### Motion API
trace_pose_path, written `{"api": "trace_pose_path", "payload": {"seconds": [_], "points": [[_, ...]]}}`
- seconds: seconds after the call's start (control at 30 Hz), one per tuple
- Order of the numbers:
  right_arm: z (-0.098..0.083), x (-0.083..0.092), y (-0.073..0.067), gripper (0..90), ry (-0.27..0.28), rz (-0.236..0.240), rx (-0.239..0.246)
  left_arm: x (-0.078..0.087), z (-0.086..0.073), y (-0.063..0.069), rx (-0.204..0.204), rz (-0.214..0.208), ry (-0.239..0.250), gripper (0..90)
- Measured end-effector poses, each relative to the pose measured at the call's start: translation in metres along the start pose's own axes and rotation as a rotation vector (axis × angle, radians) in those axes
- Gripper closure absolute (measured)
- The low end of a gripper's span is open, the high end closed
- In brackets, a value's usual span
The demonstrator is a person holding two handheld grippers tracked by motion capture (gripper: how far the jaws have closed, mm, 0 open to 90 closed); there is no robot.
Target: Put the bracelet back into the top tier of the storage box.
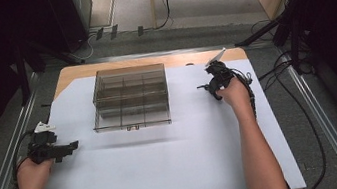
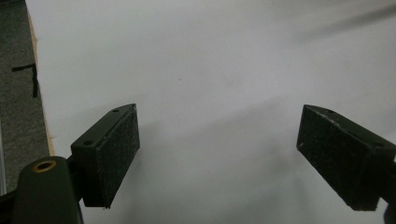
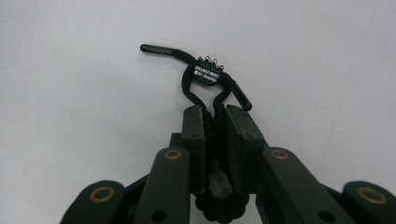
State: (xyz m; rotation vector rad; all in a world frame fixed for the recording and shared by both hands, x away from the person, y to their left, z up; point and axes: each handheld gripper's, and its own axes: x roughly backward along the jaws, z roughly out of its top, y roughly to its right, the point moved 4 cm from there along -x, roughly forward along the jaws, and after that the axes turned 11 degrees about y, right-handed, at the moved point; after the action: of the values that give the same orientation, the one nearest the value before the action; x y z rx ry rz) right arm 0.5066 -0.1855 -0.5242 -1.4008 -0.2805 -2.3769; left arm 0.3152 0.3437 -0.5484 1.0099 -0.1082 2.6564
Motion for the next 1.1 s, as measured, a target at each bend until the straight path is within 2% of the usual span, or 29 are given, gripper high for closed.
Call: {"api": "trace_pose_path", "payload": {"seconds": [0.43,0.57,1.1], "points": [[0.001,0.026,-0.007,79.6,0.040,0.040,0.011,-0.001,0.002,0.001,-0.001,-0.004,0.007,14.4],[0.001,0.038,-0.014,79.6,0.052,0.063,0.036,-0.002,0.004,0.001,-0.003,-0.006,0.009,14.4],[-0.002,0.063,-0.037,79.2,0.069,0.107,0.088,-0.007,0.009,0.004,-0.012,-0.018,0.011,14.4]]}}
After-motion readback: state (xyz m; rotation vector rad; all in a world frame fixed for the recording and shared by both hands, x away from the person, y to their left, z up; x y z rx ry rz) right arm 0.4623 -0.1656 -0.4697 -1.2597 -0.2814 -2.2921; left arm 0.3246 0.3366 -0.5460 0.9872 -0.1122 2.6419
